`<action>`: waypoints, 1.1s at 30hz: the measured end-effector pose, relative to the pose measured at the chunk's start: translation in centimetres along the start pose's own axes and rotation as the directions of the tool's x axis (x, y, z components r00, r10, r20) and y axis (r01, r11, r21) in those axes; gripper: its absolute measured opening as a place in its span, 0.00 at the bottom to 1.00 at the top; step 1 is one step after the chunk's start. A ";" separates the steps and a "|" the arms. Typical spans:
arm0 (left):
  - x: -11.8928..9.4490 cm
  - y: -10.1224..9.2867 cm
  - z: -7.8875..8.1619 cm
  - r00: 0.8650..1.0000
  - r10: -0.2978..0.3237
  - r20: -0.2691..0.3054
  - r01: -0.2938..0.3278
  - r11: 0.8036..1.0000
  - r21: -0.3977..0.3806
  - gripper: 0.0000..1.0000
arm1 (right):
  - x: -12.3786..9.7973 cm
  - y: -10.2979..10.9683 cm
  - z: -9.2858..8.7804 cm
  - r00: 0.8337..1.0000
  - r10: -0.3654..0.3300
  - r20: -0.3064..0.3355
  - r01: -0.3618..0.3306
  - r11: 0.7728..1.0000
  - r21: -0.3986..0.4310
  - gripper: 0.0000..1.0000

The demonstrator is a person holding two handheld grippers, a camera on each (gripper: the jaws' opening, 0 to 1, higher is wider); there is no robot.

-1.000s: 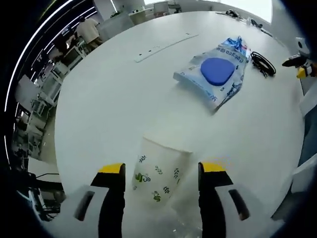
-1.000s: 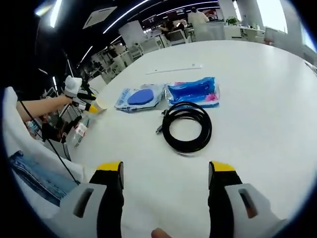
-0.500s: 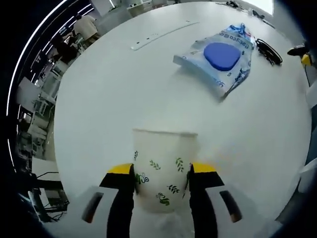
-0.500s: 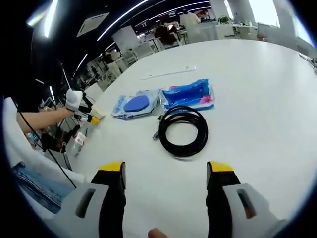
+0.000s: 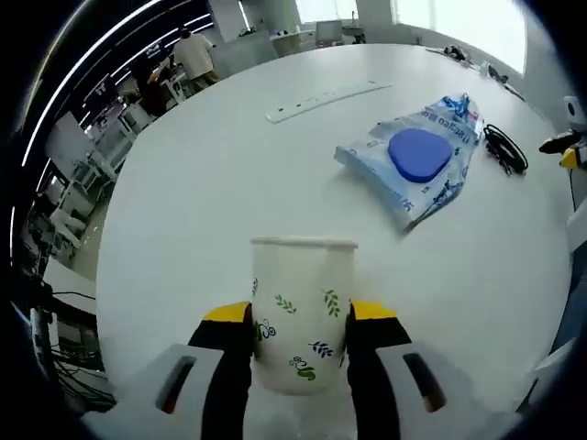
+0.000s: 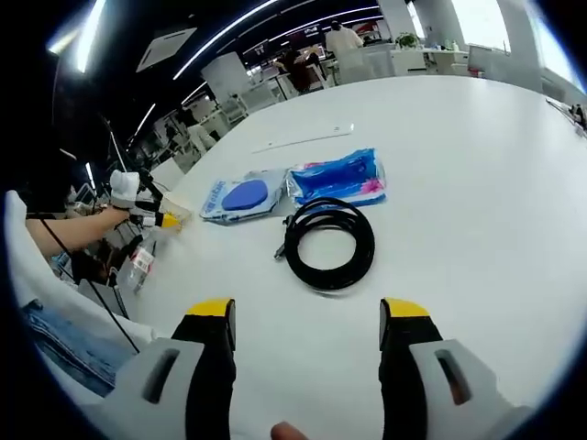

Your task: Arrange the tabletop items into an orderly group along one side of the table until the central work area is clear of visible clutter.

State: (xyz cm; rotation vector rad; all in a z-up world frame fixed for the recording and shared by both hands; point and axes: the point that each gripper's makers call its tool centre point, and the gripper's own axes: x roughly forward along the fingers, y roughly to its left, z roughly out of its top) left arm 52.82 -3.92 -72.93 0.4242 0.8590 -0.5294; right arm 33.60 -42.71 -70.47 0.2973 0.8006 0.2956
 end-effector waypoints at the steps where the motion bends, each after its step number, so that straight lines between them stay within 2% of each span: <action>1: -0.1 0.0 0.4 1.000 0.005 0.018 -0.005 1.000 -0.004 0.39 | 0.0 0.0 0.1 1.000 0.002 0.003 -0.002 1.000 -0.001 0.62; 3: -0.4 -0.2 1.7 0.996 0.017 0.085 -0.013 0.999 -0.049 0.39 | -0.1 0.2 0.3 1.000 0.007 0.010 -0.006 1.000 -0.006 0.62; 4: -0.5 -0.5 2.5 0.991 0.013 0.130 0.000 0.996 -0.094 0.39 | -0.1 0.2 0.3 1.000 0.007 0.011 -0.007 1.000 -0.008 0.62; 7: -0.7 -0.4 4.1 0.976 0.022 0.216 0.018 0.983 -0.180 0.39 | -0.1 0.2 0.0 1.000 0.007 0.008 -0.007 1.000 -0.004 0.62; 8: -0.8 -0.3 4.7 0.968 0.025 0.248 0.027 0.979 -0.203 0.39 | -0.1 0.1 -0.1 1.000 0.005 0.008 -0.005 1.000 -0.003 0.62; 9: -0.8 -0.3 5.7 0.954 0.027 0.300 0.048 0.970 -0.239 0.39 | -0.2 0.0 -0.1 1.000 0.002 0.008 -0.002 1.000 0.000 0.62; 12: -0.8 0.1 7.3 0.924 0.061 0.376 0.064 0.948 -0.312 0.39 | -0.3 -0.3 -0.1 1.000 -0.005 0.013 0.005 1.000 0.008 0.62; 13: -0.7 -0.1 8.0 0.909 0.063 0.411 0.084 0.940 -0.330 0.39 | -0.4 -0.4 0.0 1.000 -0.009 0.016 0.008 1.000 0.009 0.61; 15: -0.3 -0.3 8.8 0.895 0.064 0.440 0.102 0.934 -0.343 0.39 | -0.5 -0.6 0.1 1.000 -0.014 0.022 0.013 1.000 0.010 0.61; 17: 0.1 -0.5 9.3 0.888 0.080 0.453 0.079 0.943 -0.322 0.39 | -0.6 -0.7 0.1 1.000 -0.017 0.023 0.017 1.000 0.012 0.61; 18: 0.3 -0.6 9.4 0.886 0.083 0.456 0.080 0.942 -0.326 0.39 | -0.6 -0.7 0.1 1.000 -0.018 0.024 0.018 1.000 0.013 0.61; 19: 0.4 -0.6 9.6 0.881 0.086 0.465 0.084 0.939 -0.333 0.39 | -0.6 -0.8 0.1 1.000 -0.020 0.024 0.020 1.000 0.016 0.61; 20: 0.8 -0.8 10.0 0.872 0.082 0.483 0.112 0.926 -0.360 0.39 | -0.6 -0.9 0.1 0.999 -0.022 0.023 0.021 1.000 0.017 0.61; 22: 1.3 -0.8 10.1 0.867 0.089 0.491 0.122 0.916 -0.381 0.39 | -0.6 -0.9 0.0 1.000 -0.025 0.019 0.025 1.000 0.018 0.60; 24: 1.7 -0.8 10.1 0.864 0.101 0.494 0.112 0.916 -0.385 0.39 | -0.6 -1.1 -0.1 0.999 -0.029 0.016 0.028 0.999 0.017 0.60; 27: 1.8 -0.9 10.8 0.844 0.108 0.526 0.123 0.914 -0.386 0.39 | -0.5 -1.2 0.0 0.999 -0.032 0.014 0.032 0.999 0.015 0.59; 28: 1.9 -1.0 10.9 0.841 0.107 0.530 0.127 0.914 -0.386 0.39 | -0.5 -1.2 0.1 0.999 -0.032 0.016 0.032 0.999 0.016 0.60; 30: 2.5 -1.0 10.8 0.848 0.109 0.519 0.126 0.909 -0.396 0.38 | -0.5 -1.3 0.3 0.999 -0.031 0.021 0.030 0.999 0.021 0.59; 31: 2.6 -1.0 10.7 0.847 0.115 0.519 0.122 0.909 -0.400 0.38 | -0.5 -1.4 0.3 0.999 -0.033 0.020 0.032 0.999 0.020 0.59; 32: 2.8 -0.8 10.6 0.845 0.127 0.520 0.119 0.903 -0.414 0.38 | -0.4 -1.5 0.3 0.999 -0.035 0.018 0.034 0.999 0.021 0.59; 33: 2.9 -0.7 10.4 0.843 0.138 0.521 0.128 0.888 -0.442 0.38 | -0.4 -1.6 0.3 0.999 -0.036 0.017 0.036 0.999 0.023 0.59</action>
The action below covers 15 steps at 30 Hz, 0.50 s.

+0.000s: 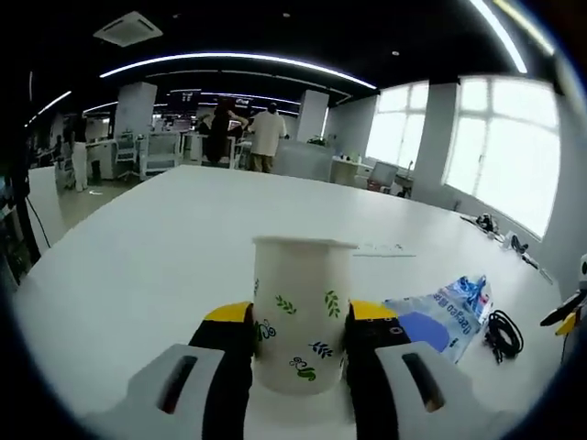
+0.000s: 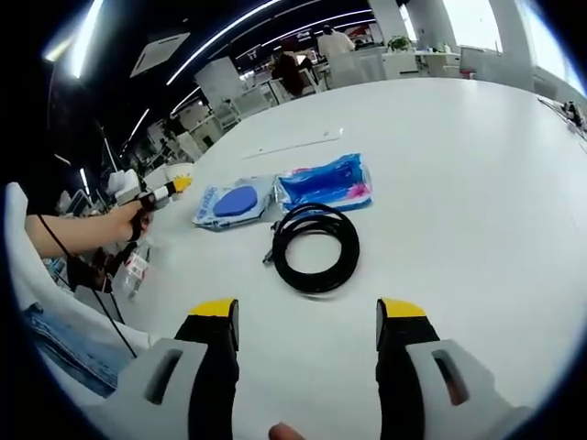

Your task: Arrange the tabletop items into an orderly group along one side of the table until the central work area is clear of visible clutter.

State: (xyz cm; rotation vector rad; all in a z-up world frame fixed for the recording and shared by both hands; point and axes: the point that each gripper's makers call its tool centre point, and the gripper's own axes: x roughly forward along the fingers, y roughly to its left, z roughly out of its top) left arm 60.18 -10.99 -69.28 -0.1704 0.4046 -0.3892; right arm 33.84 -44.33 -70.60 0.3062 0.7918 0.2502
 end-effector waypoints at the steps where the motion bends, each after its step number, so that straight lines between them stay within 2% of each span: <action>1: 0.1 0.1 -0.1 1.000 0.001 0.019 -0.001 1.000 -0.030 0.38 | 0.0 0.0 0.0 1.000 0.000 -0.001 0.000 1.000 0.002 0.59; 3: 0.1 0.1 -0.2 0.999 -0.010 0.045 0.012 0.998 -0.054 0.38 | 0.1 0.0 0.0 1.000 0.002 0.000 -0.002 1.000 0.013 0.59; 5: 0.1 0.7 -0.5 0.999 0.014 0.050 -0.009 0.995 -0.101 0.38 | 0.1 0.0 -0.1 1.000 0.001 -0.005 -0.001 1.000 0.016 0.58; 6: 0.0 0.8 -0.4 0.997 0.017 0.074 -0.008 0.992 -0.125 0.38 | 0.1 -0.1 -0.2 1.000 -0.001 -0.008 0.001 1.000 0.010 0.58; 8: 0.0 0.7 -0.6 0.997 0.014 0.080 -0.003 0.991 -0.133 0.38 | 0.2 -0.1 -0.4 1.000 -0.002 -0.013 0.002 1.000 0.011 0.58; 10: 0.2 0.5 -1.4 0.998 0.006 0.058 0.003 0.988 -0.153 0.39 | 0.2 -0.1 -0.5 1.000 -0.002 -0.017 0.002 1.000 0.015 0.58; 15: 0.4 0.0 -2.4 1.000 -0.008 0.027 0.012 0.991 -0.137 0.39 | 0.3 0.2 -0.3 1.000 0.008 -0.009 -0.007 1.000 0.017 0.56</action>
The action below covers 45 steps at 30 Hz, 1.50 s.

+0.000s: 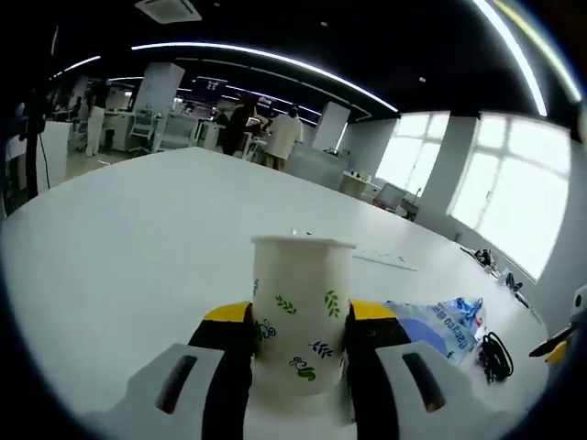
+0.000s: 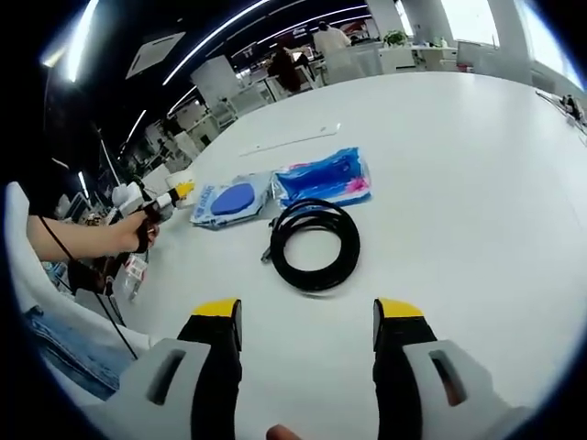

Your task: Arrange the tabletop items into an orderly group along one side of the table until the central work area is clear of visible clutter.

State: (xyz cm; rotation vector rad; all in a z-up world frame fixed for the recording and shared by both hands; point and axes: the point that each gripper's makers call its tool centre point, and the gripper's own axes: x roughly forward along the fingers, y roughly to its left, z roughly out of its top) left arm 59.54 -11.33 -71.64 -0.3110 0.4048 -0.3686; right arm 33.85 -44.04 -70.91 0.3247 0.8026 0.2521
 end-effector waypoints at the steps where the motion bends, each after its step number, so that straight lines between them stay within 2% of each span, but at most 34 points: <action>1: 0.0 0.0 -0.1 1.000 0.002 -0.001 -0.002 1.000 -0.007 0.39 | 0.0 0.1 0.1 1.000 0.001 0.000 -0.001 1.000 -0.004 0.56; 3: 0.0 0.0 -0.8 1.000 0.008 -0.028 -0.009 1.000 -0.008 0.39 | 0.1 0.2 0.2 1.000 0.003 -0.003 -0.003 1.000 -0.014 0.56; 5: 0.3 0.0 -0.3 1.000 0.005 -0.006 -0.005 1.000 0.008 0.39 | 0.3 0.2 0.1 1.000 0.002 -0.017 -0.003 1.000 -0.025 0.55; 9: 0.2 0.0 -0.5 1.000 0.006 -0.015 -0.006 1.000 0.001 0.39 | 0.4 0.5 0.1 1.000 0.009 -0.018 -0.010 0.999 -0.032 0.55; 18: -0.5 -0.5 -1.3 0.999 -0.012 -0.043 0.014 0.999 0.051 0.39 | 0.6 0.8 -0.3 0.999 0.021 -0.031 -0.022 0.999 -0.045 0.55; 22: -0.9 -0.5 -1.5 0.999 -0.006 -0.043 0.008 0.999 0.038 0.38 | 0.6 0.7 -0.3 0.999 0.017 -0.028 -0.018 0.999 -0.041 0.55; 33: -1.2 -0.3 -1.8 0.996 0.008 -0.092 0.000 0.996 0.086 0.36 | 0.7 0.8 -0.2 1.000 0.024 -0.021 -0.025 0.999 -0.044 0.55; 35: -1.4 0.1 -1.1 0.997 0.035 -0.070 -0.027 0.994 0.108 0.35 | 0.6 0.7 -0.1 1.000 0.023 -0.015 -0.024 0.999 -0.042 0.55; 37: -1.4 -0.2 0.4 1.000 0.024 0.003 -0.025 0.998 0.063 0.35 | 0.6 0.6 -0.1 1.000 0.020 -0.011 -0.020 0.999 -0.039 0.55; 38: -1.5 -0.3 0.4 1.000 0.018 -0.009 -0.018 0.997 0.071 0.35 | 0.5 0.6 -0.1 1.000 0.019 -0.013 -0.020 0.999 -0.038 0.55; 40: -1.3 -0.6 0.0 0.999 -0.004 -0.051 0.011 0.989 0.149 0.36 | 0.6 0.5 -0.4 1.000 0.019 -0.018 -0.020 0.999 -0.038 0.55; 41: -1.1 -0.9 -0.5 0.996 -0.021 -0.084 0.038 0.976 0.212 0.36 | 0.6 0.6 -0.5 1.000 0.020 -0.021 -0.020 0.999 -0.039 0.55; 42: -1.1 -1.1 -0.9 0.995 -0.036 -0.094 0.055 0.976 0.210 0.36 | 0.6 0.6 -0.6 0.999 0.019 -0.025 -0.020 0.999 -0.041 0.55; 45: -0.9 -0.7 -1.1 0.997 -0.024 -0.079 0.037 0.985 0.166 0.36 | 0.6 0.7 -0.5 1.000 0.020 -0.024 -0.021 0.999 -0.043 0.55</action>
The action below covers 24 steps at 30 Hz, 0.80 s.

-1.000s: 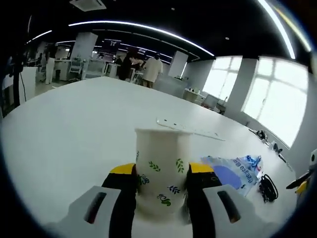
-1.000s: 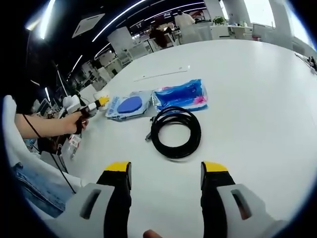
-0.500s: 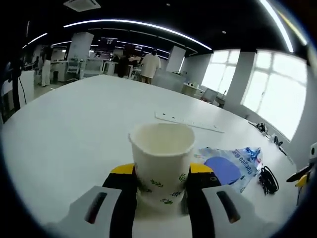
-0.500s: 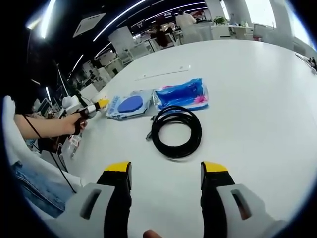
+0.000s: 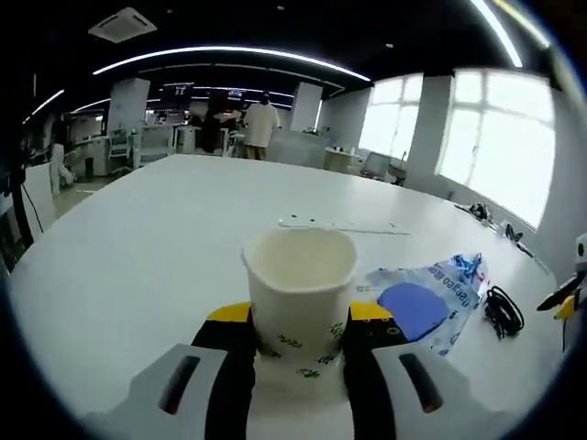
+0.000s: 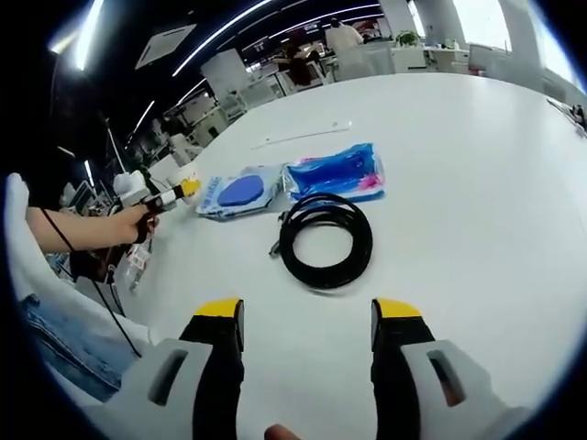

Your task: Arrange the tabletop items into an orderly group along one side of the table until the central work area is clear of visible clutter.

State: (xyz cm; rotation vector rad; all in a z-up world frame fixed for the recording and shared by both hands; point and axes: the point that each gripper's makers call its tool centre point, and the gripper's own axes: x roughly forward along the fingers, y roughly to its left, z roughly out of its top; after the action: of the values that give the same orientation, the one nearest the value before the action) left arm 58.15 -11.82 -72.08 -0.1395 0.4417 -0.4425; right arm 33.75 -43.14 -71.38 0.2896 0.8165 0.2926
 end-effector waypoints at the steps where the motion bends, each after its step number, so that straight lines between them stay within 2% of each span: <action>1: 0.1 0.0 0.0 1.000 -0.001 0.008 0.001 1.000 -0.016 0.36 | -0.1 0.0 0.1 1.000 0.000 0.005 0.000 1.000 0.002 0.55; 5: 0.5 -0.4 -0.7 1.000 -0.014 -0.019 0.014 1.000 0.016 0.36 | -0.1 -0.2 0.2 1.000 -0.006 0.007 0.006 1.000 0.002 0.54; 6: 0.4 -0.3 -0.9 1.000 -0.014 -0.018 0.014 1.000 0.001 0.36 | -0.1 -0.1 0.2 1.000 -0.006 0.005 0.006 1.000 -0.001 0.54; 8: 0.4 0.0 -0.6 1.000 -0.010 0.002 0.010 1.000 -0.022 0.36 | 0.0 0.0 0.1 1.000 -0.003 0.001 0.003 1.000 -0.002 0.54; 14: 0.3 -0.1 -0.8 1.000 -0.013 -0.011 0.014 1.000 0.026 0.37 | 0.2 0.4 -0.1 1.000 0.011 -0.006 -0.011 1.000 -0.011 0.54; 16: 0.1 0.1 -1.7 0.998 0.005 -0.056 -0.001 0.998 0.064 0.38 | 0.2 0.5 -0.1 1.000 0.011 -0.005 -0.011 1.000 -0.013 0.54; 17: 0.1 0.1 -1.9 0.998 0.004 -0.059 0.000 0.997 0.071 0.38 | 0.2 0.5 -0.1 1.000 0.011 -0.005 -0.011 1.000 -0.013 0.54; 20: 0.1 -0.1 -1.6 0.999 0.000 -0.047 0.001 1.000 0.025 0.39 | 0.1 0.5 -0.1 1.000 0.011 -0.001 -0.011 1.000 -0.010 0.54; 24: 0.0 -0.1 -1.6 0.999 0.010 -0.051 -0.007 0.999 0.045 0.39 | 0.2 0.4 -0.5 1.000 0.011 -0.014 -0.011 1.000 -0.015 0.54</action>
State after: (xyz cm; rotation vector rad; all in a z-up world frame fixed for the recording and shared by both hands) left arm 57.44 -11.94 -73.55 -0.0827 0.4818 -0.4482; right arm 33.47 -42.63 -71.68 0.2779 0.8266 0.3112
